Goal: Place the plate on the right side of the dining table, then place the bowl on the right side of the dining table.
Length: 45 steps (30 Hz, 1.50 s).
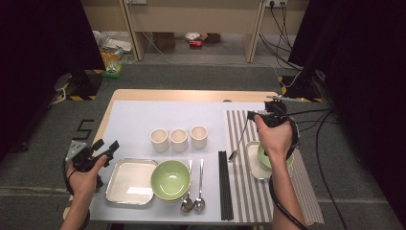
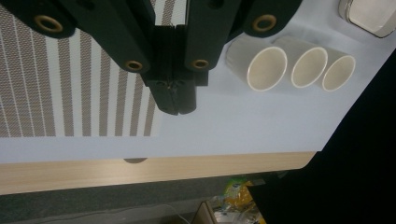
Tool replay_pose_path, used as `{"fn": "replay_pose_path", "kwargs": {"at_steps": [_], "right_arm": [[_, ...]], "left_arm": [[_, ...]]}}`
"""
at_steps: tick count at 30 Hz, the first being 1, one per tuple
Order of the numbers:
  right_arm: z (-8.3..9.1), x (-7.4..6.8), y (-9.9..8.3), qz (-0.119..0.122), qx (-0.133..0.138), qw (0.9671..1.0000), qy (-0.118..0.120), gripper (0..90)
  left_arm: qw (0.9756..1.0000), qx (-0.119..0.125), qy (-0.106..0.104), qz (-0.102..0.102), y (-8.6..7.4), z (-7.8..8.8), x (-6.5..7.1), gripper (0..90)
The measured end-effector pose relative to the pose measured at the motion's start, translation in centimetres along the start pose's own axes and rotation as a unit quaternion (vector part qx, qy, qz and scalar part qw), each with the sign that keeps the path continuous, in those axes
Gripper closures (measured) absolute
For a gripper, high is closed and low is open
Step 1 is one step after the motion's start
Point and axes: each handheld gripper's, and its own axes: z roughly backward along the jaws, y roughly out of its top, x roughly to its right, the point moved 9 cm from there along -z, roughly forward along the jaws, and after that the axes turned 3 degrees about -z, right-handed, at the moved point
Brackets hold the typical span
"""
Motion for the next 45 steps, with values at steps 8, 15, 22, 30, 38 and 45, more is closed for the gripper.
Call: {"fn": "replay_pose_path", "kwargs": {"at_steps": [8,15,22,30,38,45], "right_arm": [[1.1,1.3,0.6,-0.007,0.012,0.9998,-0.012,90.0],[1.6,2.1,0.6,-0.009,0.014,0.9997,-0.018,90.0],[2.1,2.6,0.5,-0.016,0.021,0.9994,-0.021,90.0],[2.9,3.1,1.3,-0.016,0.032,0.9991,-0.023,90.0],[3.2,4.0,1.1,-0.025,0.035,0.9986,-0.029,90.0],[3.2,4.4,1.4,-0.024,0.038,0.9986,-0.029,90.0]], "left_arm": [[1.0,-0.002,0.0,-0.001,-0.2,-0.1,0.2,28.0],[1.0,-0.004,-0.003,-0.004,-0.1,-0.4,0.3,28.0],[1.0,-0.005,-0.004,-0.003,-0.1,-0.7,0.3,28.0],[1.0,-0.001,-0.001,-0.001,0.4,-1.0,0.3,28.0],[1.0,-0.001,0.0,-0.001,0.3,-0.6,0.1,28.0],[1.0,-0.002,0.004,0.0,0.2,-0.4,-0.1,28.0]]}}
